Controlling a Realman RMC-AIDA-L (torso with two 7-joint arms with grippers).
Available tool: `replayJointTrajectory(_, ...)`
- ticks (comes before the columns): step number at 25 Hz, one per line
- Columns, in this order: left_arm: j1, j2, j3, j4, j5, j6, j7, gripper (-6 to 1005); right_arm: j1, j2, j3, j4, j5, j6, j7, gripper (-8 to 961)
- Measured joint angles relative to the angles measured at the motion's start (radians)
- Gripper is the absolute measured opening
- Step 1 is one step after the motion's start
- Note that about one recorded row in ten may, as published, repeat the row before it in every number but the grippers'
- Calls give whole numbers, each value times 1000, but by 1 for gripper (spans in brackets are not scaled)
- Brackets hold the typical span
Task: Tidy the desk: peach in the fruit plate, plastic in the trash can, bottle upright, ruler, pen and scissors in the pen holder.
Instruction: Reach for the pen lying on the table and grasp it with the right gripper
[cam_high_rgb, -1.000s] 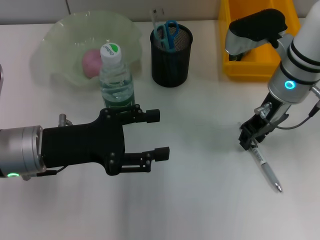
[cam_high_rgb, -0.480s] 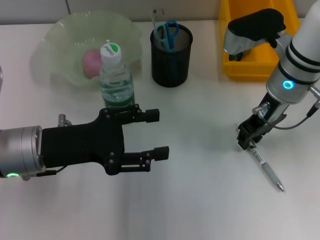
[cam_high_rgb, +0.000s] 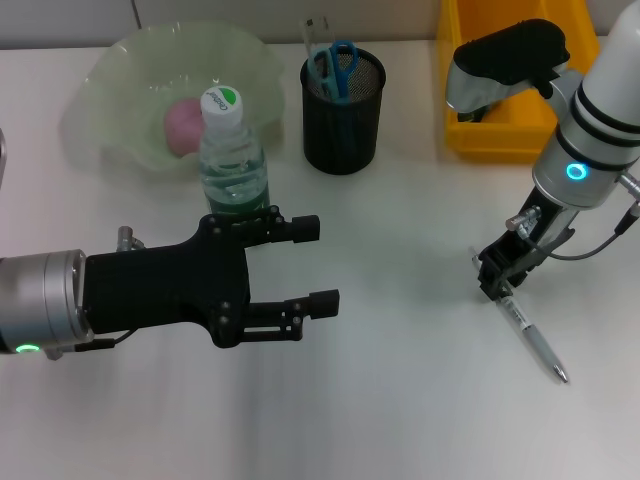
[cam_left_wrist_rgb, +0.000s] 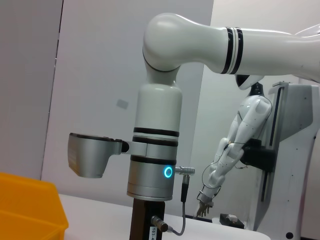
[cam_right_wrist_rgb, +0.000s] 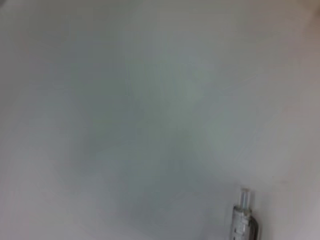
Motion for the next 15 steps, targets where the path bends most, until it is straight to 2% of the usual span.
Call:
replayJointTrajectory(5,-1,0,0,0,-5,0,6,786,0,0,-1,0,0,0,0,318)
replayJointTrajectory(10,0,0,-1,0,-9,0,7,786,0,0,-1,0,0,0,-3,173)
replayJointTrajectory(15,0,0,-2,0,-9,0,7,786,0,0,-1,-1,1,1,-4,175)
